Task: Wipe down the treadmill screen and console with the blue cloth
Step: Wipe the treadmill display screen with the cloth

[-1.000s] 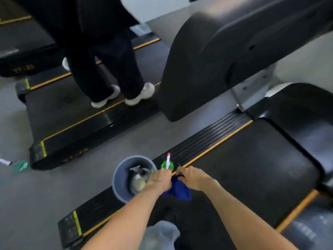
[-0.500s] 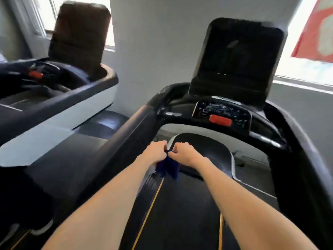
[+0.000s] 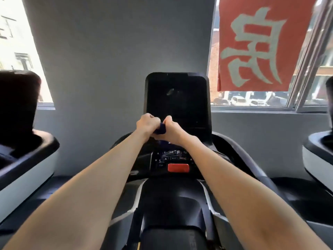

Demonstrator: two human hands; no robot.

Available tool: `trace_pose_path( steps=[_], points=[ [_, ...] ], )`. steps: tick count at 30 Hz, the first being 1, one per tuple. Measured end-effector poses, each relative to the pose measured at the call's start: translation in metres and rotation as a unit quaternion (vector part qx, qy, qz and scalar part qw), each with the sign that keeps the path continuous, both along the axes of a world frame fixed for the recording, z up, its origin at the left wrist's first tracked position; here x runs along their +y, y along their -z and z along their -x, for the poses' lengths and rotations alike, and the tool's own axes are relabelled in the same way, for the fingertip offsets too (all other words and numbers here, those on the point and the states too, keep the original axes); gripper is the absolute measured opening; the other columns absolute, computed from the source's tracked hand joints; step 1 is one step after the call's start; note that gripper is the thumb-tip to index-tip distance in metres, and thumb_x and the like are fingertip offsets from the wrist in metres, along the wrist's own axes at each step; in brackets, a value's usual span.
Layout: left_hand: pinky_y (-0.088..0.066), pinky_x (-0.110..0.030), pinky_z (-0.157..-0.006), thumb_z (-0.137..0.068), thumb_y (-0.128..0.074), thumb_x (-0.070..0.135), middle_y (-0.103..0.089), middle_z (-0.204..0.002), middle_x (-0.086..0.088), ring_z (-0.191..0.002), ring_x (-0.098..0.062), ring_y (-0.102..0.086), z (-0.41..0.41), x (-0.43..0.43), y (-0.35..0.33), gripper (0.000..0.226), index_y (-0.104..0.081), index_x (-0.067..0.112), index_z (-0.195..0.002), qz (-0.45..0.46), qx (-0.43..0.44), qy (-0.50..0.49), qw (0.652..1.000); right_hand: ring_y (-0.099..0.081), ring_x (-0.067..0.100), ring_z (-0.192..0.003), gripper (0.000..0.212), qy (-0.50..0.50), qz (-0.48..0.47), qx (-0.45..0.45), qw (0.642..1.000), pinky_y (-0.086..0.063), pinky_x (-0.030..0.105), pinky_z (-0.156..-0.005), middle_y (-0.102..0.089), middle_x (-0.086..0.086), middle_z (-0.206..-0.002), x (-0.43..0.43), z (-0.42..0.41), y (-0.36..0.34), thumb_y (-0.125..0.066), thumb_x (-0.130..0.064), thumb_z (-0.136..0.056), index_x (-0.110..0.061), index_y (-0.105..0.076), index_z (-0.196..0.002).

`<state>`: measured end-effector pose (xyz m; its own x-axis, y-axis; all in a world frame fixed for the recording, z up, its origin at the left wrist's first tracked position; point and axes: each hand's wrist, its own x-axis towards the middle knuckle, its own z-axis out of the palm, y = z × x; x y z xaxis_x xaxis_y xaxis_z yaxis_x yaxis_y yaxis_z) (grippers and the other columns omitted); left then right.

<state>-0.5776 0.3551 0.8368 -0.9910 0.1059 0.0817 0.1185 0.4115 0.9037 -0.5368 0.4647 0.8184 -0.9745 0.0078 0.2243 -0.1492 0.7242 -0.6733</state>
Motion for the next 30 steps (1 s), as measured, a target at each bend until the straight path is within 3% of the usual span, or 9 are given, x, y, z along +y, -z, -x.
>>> trace_pose_path(
  steps=[3, 6, 10, 15, 18, 22, 26, 29, 30],
  points=[
    [-0.057, -0.044, -0.082, -0.061, -0.055, 0.009, -0.065, -0.102, -0.018, -0.093, -0.032, -0.065, 0.058, 0.027, -0.016, 0.023, -0.059, 0.012, -0.084, -0.032, -0.021, 0.063, 0.997, -0.059, 0.023, -0.089, 0.045, -0.012, -0.055, 0.039, 0.998, -0.049, 0.033, -0.073, -0.057, 0.010, -0.102, 0.038, 0.054, -0.014, -0.070, -0.025, -0.082, -0.008, -0.035, -0.104],
    [-0.058, -0.043, -0.080, -0.078, -0.054, 0.005, -0.069, -0.095, -0.022, -0.088, -0.031, -0.069, 0.112, 0.059, -0.032, 0.018, -0.066, 0.002, -0.091, -0.016, -0.012, 0.113, 0.993, -0.062, 0.028, -0.087, 0.031, 0.001, -0.089, 0.084, 0.993, -0.052, 0.040, -0.074, -0.060, 0.014, -0.100, 0.080, 0.115, -0.023, -0.063, -0.019, -0.086, -0.012, -0.035, -0.099],
    [-0.058, -0.035, -0.076, -0.087, -0.063, 0.015, -0.068, -0.096, -0.016, -0.088, -0.025, -0.068, 0.180, 0.097, -0.053, 0.013, -0.060, 0.008, -0.097, -0.014, 0.008, 0.129, 0.991, -0.059, 0.023, -0.079, 0.026, 0.026, -0.051, 0.130, 0.990, -0.051, 0.034, -0.068, -0.061, 0.015, -0.099, 0.129, 0.191, -0.036, -0.059, -0.018, -0.090, -0.013, -0.036, -0.100],
    [-0.055, -0.032, -0.076, -0.088, -0.064, 0.023, -0.064, -0.105, -0.007, -0.096, -0.019, -0.065, 0.258, 0.119, -0.070, 0.032, -0.051, 0.017, -0.116, 0.013, 0.039, 0.141, 0.989, -0.060, 0.023, -0.084, 0.025, 0.018, -0.018, 0.136, 0.990, -0.049, 0.033, -0.068, -0.060, 0.017, -0.105, 0.150, 0.275, -0.053, -0.052, -0.014, -0.094, -0.008, -0.033, -0.108],
    [-0.050, -0.034, -0.084, -0.088, -0.061, 0.027, -0.059, -0.112, -0.003, -0.104, -0.018, -0.059, 0.310, 0.122, -0.078, 0.035, -0.050, 0.017, -0.120, 0.034, 0.049, 0.120, 0.991, -0.062, 0.033, -0.093, 0.028, 0.039, 0.000, 0.134, 0.990, -0.052, 0.042, -0.075, -0.059, 0.022, -0.110, 0.154, 0.328, -0.060, -0.047, -0.015, -0.096, -0.003, -0.031, -0.116],
    [-0.047, -0.032, -0.087, -0.086, -0.061, 0.025, -0.053, -0.119, -0.004, -0.109, -0.021, -0.052, 0.383, 0.116, -0.069, 0.039, -0.049, 0.013, -0.122, 0.149, 0.083, 0.053, 0.984, -0.057, 0.037, -0.102, 0.032, 0.098, 0.028, 0.142, 0.985, -0.046, 0.038, -0.077, -0.054, 0.024, -0.115, 0.160, 0.394, -0.077, -0.047, -0.016, -0.097, 0.000, -0.031, -0.119],
    [-0.043, -0.029, -0.085, -0.086, -0.060, 0.022, -0.056, -0.119, -0.008, -0.107, -0.022, -0.052, 0.458, 0.106, -0.060, 0.037, -0.050, 0.009, -0.119, 0.138, 0.087, 0.007, 0.987, -0.059, 0.032, -0.093, 0.027, 0.120, 0.041, 0.167, 0.978, -0.049, 0.041, -0.075, -0.056, 0.019, -0.111, 0.169, 0.461, -0.099, -0.044, -0.016, -0.097, -0.004, -0.030, -0.117],
    [-0.039, -0.025, -0.071, -0.087, -0.058, 0.021, -0.053, -0.107, -0.003, -0.097, -0.020, -0.051, 0.504, 0.100, -0.060, 0.036, -0.044, 0.006, -0.117, 0.138, 0.083, 0.018, 0.987, -0.053, 0.013, -0.070, 0.026, 0.138, 0.049, 0.203, 0.968, -0.041, 0.024, -0.060, -0.056, 0.001, -0.094, 0.171, 0.508, -0.117, -0.038, -0.014, -0.100, -0.008, -0.027, -0.123],
    [-0.038, -0.024, -0.067, -0.087, -0.057, 0.020, -0.050, -0.103, -0.001, -0.093, -0.018, -0.050, 0.518, 0.100, -0.061, 0.035, -0.043, 0.007, -0.117, 0.131, 0.077, 0.021, 0.988, -0.050, 0.011, -0.070, 0.030, 0.144, 0.048, 0.219, 0.964, -0.039, 0.022, -0.062, -0.053, -0.004, -0.089, 0.172, 0.522, -0.124, -0.035, -0.013, -0.100, -0.010, -0.027, -0.129]
  ],
)
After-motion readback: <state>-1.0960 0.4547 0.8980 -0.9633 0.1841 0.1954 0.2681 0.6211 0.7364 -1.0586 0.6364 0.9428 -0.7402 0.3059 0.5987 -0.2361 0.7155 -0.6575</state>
